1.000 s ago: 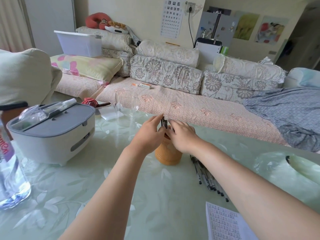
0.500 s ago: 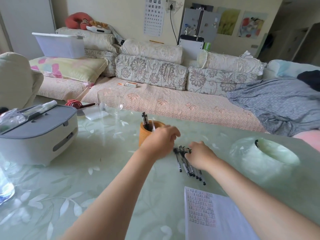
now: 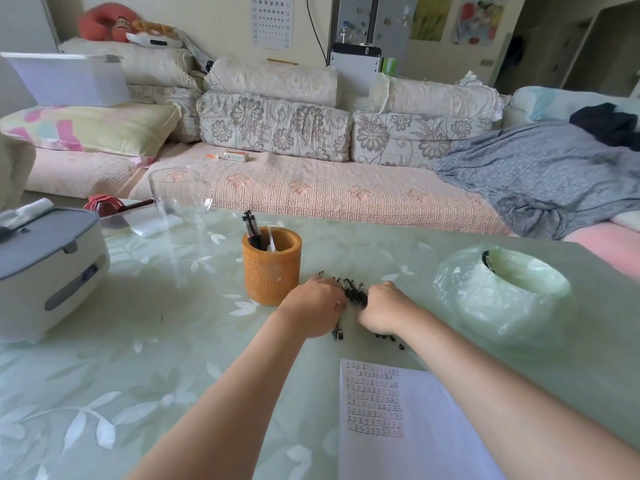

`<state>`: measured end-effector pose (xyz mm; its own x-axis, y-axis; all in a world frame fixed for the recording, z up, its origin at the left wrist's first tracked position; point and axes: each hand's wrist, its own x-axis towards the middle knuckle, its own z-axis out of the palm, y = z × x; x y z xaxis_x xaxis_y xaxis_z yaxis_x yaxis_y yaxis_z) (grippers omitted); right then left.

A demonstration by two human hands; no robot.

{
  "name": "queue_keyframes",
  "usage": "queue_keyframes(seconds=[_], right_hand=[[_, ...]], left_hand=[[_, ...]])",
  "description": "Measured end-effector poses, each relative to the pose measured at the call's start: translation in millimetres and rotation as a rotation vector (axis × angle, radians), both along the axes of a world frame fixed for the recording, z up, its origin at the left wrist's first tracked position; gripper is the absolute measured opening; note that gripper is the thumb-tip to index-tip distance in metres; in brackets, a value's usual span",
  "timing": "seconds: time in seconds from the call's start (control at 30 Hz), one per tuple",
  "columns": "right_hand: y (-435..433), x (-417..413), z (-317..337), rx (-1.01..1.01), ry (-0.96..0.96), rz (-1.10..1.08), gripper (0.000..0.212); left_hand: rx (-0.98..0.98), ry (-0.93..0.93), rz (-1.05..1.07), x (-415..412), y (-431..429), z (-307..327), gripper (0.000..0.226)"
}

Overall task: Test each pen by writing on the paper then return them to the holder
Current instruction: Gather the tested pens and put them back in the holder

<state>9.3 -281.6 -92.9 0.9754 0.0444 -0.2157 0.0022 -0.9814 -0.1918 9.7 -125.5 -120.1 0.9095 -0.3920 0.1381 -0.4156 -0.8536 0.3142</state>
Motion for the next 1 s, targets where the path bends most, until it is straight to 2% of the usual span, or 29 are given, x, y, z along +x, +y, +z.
queue_keyframes(seconds=[0.1, 0.27, 0.37, 0.47, 0.63, 0.8, 0.87, 0.97, 1.0], right_hand=[[-1, 1, -2, -0.071, -0.028, 0.008, 0.008], [-3, -1, -10, -0.169, -0.063, 0.066, 0.039], [0, -5, -11, -0.229, -0.059, 0.068, 0.049], [-1, -8, -12, -0.241, -0.078, 0.075, 0.050], [-2, -1, 0, 0.054, -0.144, 0.053, 0.037], [1, 2, 12, 0.660, -0.168, 0.086, 0.037], [5, 1, 15, 0.805, -0.163, 0.135, 0.037], [12, -2, 18, 0.883, -0.175, 0.186, 0.036], [13, -3, 18, 0.880, -0.183, 0.207, 0.032]], left_hand=[[0.006, -0.008, 0.020, -2, 0, 1, 0.029], [-0.020, 0.012, 0.041, -4, 0, 8, 0.026], [-0.036, 0.028, 0.065, -4, -1, 12, 0.035], [-0.069, 0.051, 0.081, -3, -3, 14, 0.045], [-0.223, 0.028, 0.109, -4, -7, 24, 0.061], [-0.544, -0.144, 0.207, -6, -12, 48, 0.066], [-0.604, -0.160, 0.249, -6, -11, 59, 0.059], [-0.606, -0.151, 0.213, -6, -11, 70, 0.018], [-0.603, -0.154, 0.196, -7, -11, 72, 0.013]])
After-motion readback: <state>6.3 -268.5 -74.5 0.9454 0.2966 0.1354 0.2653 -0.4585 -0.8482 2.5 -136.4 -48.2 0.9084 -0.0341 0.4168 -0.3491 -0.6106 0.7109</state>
